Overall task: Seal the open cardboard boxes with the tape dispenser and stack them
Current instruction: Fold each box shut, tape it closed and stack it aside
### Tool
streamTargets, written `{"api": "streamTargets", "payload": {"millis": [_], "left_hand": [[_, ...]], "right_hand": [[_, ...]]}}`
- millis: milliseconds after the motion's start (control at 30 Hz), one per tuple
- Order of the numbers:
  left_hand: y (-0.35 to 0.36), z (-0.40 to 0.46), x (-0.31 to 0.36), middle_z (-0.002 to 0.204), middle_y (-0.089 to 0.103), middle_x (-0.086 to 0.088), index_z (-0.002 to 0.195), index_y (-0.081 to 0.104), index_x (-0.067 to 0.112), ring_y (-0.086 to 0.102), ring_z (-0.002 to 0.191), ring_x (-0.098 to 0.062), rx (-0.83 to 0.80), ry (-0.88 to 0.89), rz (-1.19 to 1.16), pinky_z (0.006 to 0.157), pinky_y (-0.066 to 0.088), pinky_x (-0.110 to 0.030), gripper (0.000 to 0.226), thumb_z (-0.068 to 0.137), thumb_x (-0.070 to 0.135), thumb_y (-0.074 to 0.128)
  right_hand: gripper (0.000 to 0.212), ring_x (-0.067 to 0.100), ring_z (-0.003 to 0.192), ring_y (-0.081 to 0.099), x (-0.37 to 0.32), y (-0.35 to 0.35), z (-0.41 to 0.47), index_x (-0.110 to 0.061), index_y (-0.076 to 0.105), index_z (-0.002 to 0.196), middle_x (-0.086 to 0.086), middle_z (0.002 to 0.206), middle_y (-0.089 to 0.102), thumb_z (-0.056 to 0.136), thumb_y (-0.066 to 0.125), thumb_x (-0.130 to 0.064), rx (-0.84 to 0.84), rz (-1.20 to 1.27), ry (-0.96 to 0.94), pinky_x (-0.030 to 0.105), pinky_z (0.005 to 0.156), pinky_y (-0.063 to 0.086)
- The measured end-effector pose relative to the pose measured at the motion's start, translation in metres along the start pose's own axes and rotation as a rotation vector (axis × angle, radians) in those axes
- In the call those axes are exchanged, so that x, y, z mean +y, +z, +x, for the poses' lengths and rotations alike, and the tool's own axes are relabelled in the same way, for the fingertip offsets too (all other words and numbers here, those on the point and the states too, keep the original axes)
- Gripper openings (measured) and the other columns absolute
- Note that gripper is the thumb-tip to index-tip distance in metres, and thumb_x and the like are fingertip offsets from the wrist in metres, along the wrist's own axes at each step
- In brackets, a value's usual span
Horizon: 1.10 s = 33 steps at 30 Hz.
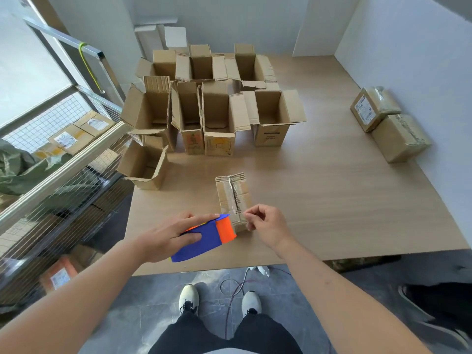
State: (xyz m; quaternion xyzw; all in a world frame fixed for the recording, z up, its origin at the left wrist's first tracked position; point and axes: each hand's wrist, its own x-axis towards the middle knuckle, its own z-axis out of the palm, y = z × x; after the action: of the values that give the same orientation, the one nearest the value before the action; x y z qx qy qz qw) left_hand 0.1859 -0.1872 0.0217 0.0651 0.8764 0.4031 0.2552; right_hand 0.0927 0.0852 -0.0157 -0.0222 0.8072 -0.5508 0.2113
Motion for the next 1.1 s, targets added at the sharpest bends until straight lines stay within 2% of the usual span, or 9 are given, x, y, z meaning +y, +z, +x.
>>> {"api": "streamTargets", "payload": {"millis": [167,300,467,600,700,900,1000,1067,1100], "left_hand": [[-0.015,-0.006,-0.024,0.12,0.05,0.012,0.145,0.03,0.069,0.052,0.11,-0.01,-0.048,-0.065,0.046,0.102,0.041,-0.038,0.051,0.104,0.042,0.042],[-0.013,0.007,-0.031,0.114,0.049,0.013,0.142,0.027,0.074,0.053,0.104,-0.01,-0.055,-0.12,0.091,0.1,0.043,-0.04,0.051,0.107,0.042,0.042],[-0.003,0.023,-0.037,0.112,0.049,0.011,0.129,0.024,0.086,0.054,0.1,-0.011,-0.055,-0.191,0.101,0.093,0.045,-0.036,0.056,0.108,0.038,0.045],[0.007,0.03,-0.041,0.111,0.048,0.011,0.131,0.025,0.084,0.055,0.098,-0.012,-0.075,-0.215,0.095,0.093,0.046,-0.038,0.055,0.107,0.039,0.044],[0.013,0.033,-0.044,0.11,0.047,0.012,0.132,0.027,0.083,0.054,0.097,-0.011,-0.05,-0.229,0.078,0.088,0.045,-0.033,0.054,0.107,0.038,0.045],[0.022,0.038,-0.05,0.109,0.045,0.016,0.144,0.025,0.072,0.054,0.095,-0.011,-0.023,-0.251,0.108,0.081,0.044,-0.026,0.053,0.107,0.04,0.045],[0.026,0.041,-0.049,0.109,0.045,0.015,0.144,0.025,0.073,0.053,0.094,-0.009,-0.007,-0.248,0.122,0.08,0.043,-0.026,0.053,0.108,0.039,0.044],[0.026,0.043,-0.048,0.11,0.046,0.014,0.144,0.026,0.072,0.053,0.095,-0.008,0.0,-0.25,0.123,0.08,0.042,-0.026,0.053,0.108,0.038,0.045],[0.026,0.044,-0.048,0.11,0.046,0.013,0.144,0.027,0.072,0.053,0.095,-0.008,0.0,-0.25,0.123,0.079,0.041,-0.025,0.053,0.108,0.038,0.045]], "right_hand": [[0.008,0.02,0.062,0.062,0.023,-0.027,0.009,-0.006,0.073,0.084,0.009,0.067,0.068,0.092,0.072,-0.006,0.133,-0.026,0.065,0.042,0.076,0.058],[0.011,0.017,0.062,0.063,0.033,-0.024,0.021,-0.013,0.073,0.081,0.006,0.069,0.07,0.091,0.073,-0.008,0.142,-0.068,0.086,0.046,0.08,0.06],[0.011,0.033,0.076,0.07,0.05,-0.018,0.035,-0.016,0.074,0.081,0.009,0.075,0.074,0.09,0.073,-0.009,0.115,-0.113,0.125,0.049,0.083,0.058],[0.011,0.03,0.08,0.072,0.061,-0.017,0.041,-0.015,0.073,0.083,0.004,0.079,0.075,0.092,0.07,-0.008,0.066,-0.107,0.159,0.051,0.086,0.058],[0.011,0.031,0.083,0.072,0.067,-0.017,0.044,-0.016,0.072,0.084,0.002,0.081,0.074,0.092,0.07,-0.008,0.035,-0.094,0.155,0.053,0.088,0.057],[0.014,0.027,0.076,0.072,0.077,-0.015,0.047,-0.024,0.074,0.083,-0.001,0.076,0.073,0.092,0.072,-0.014,0.041,-0.056,0.144,0.053,0.079,0.059],[0.009,0.021,0.077,0.073,0.081,-0.01,0.046,-0.03,0.074,0.096,-0.004,0.081,0.074,0.095,0.069,-0.022,0.051,-0.052,0.119,0.052,0.08,0.06],[0.03,0.022,0.092,0.072,0.081,-0.006,0.045,-0.035,0.064,0.129,-0.005,0.101,0.073,0.1,0.062,-0.028,0.019,-0.033,0.159,0.051,0.091,0.058],[0.047,0.023,0.106,0.069,0.082,-0.005,0.045,-0.037,0.047,0.147,-0.004,0.117,0.069,0.102,0.058,-0.031,-0.001,-0.051,0.192,0.047,0.101,0.053]]}}
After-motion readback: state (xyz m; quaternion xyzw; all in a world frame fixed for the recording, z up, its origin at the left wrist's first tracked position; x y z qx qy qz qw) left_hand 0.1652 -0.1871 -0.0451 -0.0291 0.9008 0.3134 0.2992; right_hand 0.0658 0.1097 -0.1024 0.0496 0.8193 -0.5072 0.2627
